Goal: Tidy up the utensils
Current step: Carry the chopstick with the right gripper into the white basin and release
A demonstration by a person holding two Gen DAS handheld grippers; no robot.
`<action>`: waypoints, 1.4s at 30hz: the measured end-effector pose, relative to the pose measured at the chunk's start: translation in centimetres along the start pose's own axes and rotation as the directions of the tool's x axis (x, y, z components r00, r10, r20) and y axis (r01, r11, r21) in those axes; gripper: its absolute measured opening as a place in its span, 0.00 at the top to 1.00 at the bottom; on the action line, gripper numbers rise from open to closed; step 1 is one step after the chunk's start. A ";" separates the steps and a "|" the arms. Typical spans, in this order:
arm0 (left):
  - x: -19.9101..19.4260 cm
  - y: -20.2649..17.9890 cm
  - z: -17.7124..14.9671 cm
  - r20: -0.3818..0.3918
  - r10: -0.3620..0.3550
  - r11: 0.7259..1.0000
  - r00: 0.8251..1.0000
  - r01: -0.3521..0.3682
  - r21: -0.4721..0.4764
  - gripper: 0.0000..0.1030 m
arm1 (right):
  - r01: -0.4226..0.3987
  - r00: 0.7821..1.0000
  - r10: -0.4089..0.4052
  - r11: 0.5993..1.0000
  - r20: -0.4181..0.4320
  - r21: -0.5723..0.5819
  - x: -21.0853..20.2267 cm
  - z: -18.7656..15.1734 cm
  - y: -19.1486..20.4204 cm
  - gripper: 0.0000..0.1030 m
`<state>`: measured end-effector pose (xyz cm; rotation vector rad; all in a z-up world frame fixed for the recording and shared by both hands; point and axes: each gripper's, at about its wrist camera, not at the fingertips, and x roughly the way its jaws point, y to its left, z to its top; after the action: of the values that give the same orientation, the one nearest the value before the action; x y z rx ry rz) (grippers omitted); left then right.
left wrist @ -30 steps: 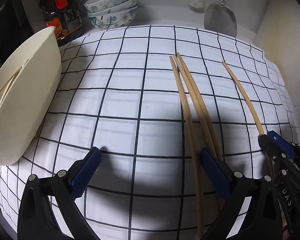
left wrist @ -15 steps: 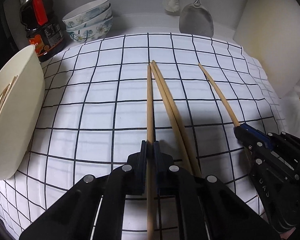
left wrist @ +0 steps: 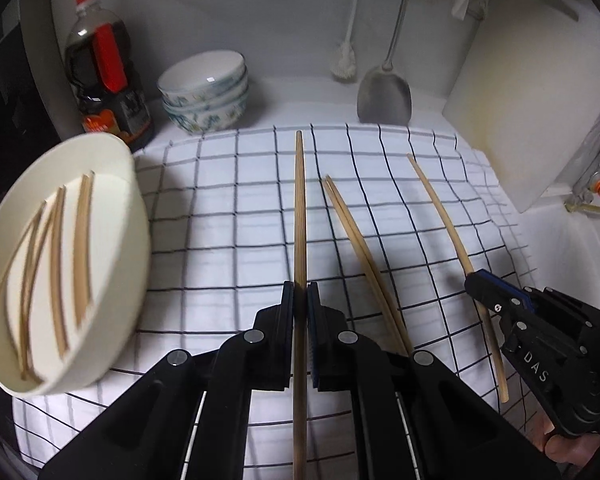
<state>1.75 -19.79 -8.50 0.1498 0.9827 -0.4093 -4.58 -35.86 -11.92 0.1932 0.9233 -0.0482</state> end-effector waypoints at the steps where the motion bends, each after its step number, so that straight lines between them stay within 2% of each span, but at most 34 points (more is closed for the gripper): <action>1: -0.9 0.8 0.2 0.010 0.000 1.000 1.000 0.000 0.004 0.93 | -0.008 1.000 0.008 1.000 0.007 0.006 -0.5 0.2 0.7 0.94; 5: -3.5 4.0 0.7 0.037 0.009 1.000 0.999 -0.009 0.000 0.93 | -0.061 0.998 0.061 0.998 0.028 0.026 -1.9 1.0 4.1 0.94; 9: -5.9 8.7 1.2 0.068 0.039 0.999 0.997 -0.036 -0.040 0.93 | -0.093 0.995 0.093 0.996 0.047 -0.005 -2.3 2.0 8.0 0.94; 16: -7.9 16.5 0.8 0.094 0.101 0.988 0.990 -0.089 -0.126 0.93 | -0.148 0.988 0.151 0.986 0.038 -0.073 -1.0 3.7 15.5 0.94; 21: -8.5 21.1 0.7 0.103 0.135 0.981 0.985 -0.119 -0.154 0.93 | -0.184 0.982 0.188 0.976 0.018 -0.117 0.6 5.1 20.0 0.94; 27: -7.0 25.4 0.5 0.074 0.137 0.973 0.988 -0.120 -0.199 0.93 | -0.215 0.977 0.214 0.963 -0.021 -0.160 3.3 6.2 25.1 0.94; 34: -4.5 28.3 0.2 0.025 0.126 0.967 0.992 -0.117 -0.226 0.93 | -0.239 0.971 0.226 0.948 -0.082 -0.209 6.5 7.0 30.1 0.94; 42: -2.2 29.8 -0.5 -0.021 0.126 0.965 0.992 -0.128 -0.231 0.93 | -0.232 0.966 0.200 0.951 -0.165 -0.205 10.7 6.7 32.5 0.94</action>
<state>12.28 8.22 -8.75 0.0021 1.0135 -0.1743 11.16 -4.81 -11.80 0.0888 1.0373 0.2758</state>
